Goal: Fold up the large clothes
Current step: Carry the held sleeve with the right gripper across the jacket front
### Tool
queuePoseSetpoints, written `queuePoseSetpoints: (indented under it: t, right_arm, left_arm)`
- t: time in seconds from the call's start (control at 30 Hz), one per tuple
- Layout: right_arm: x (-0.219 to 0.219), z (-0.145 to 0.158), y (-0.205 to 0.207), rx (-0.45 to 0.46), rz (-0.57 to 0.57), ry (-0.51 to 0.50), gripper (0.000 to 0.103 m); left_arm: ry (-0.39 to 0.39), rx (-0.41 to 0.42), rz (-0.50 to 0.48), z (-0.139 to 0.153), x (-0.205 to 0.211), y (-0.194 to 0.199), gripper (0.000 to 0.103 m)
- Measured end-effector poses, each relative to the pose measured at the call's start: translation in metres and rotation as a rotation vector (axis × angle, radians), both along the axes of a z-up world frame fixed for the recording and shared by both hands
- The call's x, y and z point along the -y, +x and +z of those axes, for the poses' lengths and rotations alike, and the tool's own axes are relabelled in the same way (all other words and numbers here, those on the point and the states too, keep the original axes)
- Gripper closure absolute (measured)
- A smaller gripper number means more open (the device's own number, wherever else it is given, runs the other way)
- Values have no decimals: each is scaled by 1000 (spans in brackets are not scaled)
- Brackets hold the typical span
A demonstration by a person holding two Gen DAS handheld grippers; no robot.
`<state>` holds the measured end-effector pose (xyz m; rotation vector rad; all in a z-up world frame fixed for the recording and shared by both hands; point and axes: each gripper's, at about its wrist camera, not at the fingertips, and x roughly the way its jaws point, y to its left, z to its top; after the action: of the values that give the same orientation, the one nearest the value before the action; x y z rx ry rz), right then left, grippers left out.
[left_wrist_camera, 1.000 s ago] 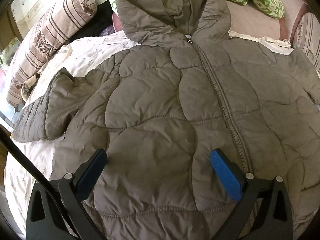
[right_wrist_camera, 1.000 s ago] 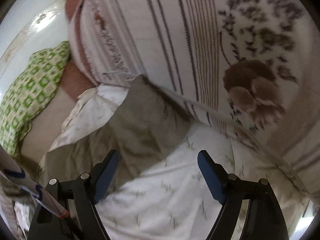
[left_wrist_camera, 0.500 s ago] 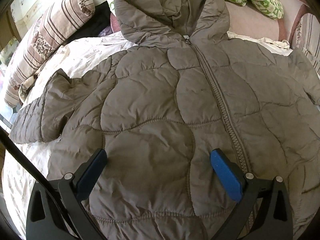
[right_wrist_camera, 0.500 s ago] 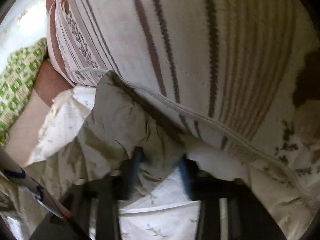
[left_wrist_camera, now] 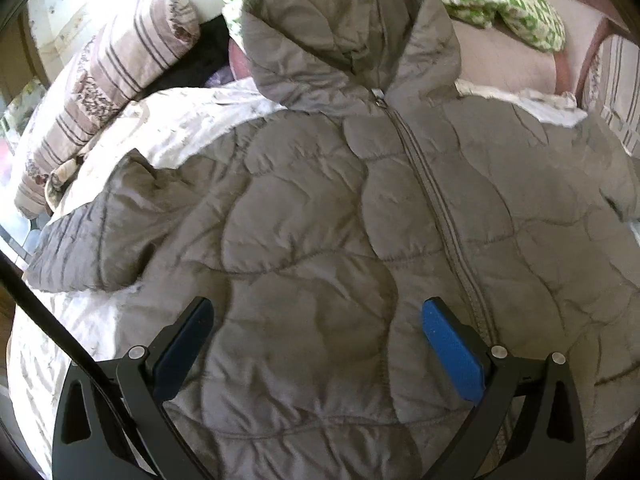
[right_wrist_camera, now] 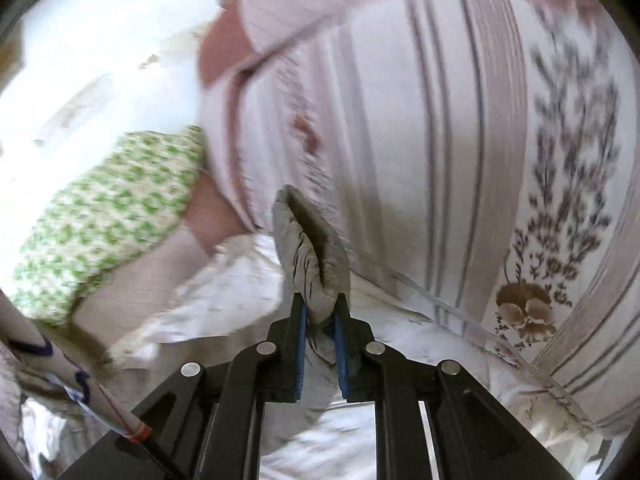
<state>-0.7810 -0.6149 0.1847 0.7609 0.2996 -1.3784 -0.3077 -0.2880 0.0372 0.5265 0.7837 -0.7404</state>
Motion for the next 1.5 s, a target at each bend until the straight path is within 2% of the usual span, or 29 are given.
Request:
queuePoseSetpoints:
  t: [0.23,0.37,0.5,0.7,0.97,1.1,1.37,1.5]
  right_arm:
    - [-59,76,77,-15,164,-125,90]
    - [-89,108,121,0,270,-163,90]
    - [-119,125,165,19,371,-175,90]
    - [-151,123,234,54,522,-161,90]
    - [-187,84,315,87,716,-93,90]
    - [-192,46,348,102,776,-29,90]
    - [-185,-59,396,162,836,204,90]
    - [-187,-89,411,196,884,282,87]
  left_arm:
    - [-74,-27,32,22,-18,10,0]
    - [-106,-25,46,34,-28,16,0]
    - [-126,-30,68,39,-38,23,0]
    - [-152,-44,116,45,-56,41,0]
    - [-153,-52,156,44,-67,57,0]
    - [-151,-58,170,43,-69,62,0]
    - [-155,-53,219,41,-74,74,0]
    - [-155,-42,249,40,-76,78,0]
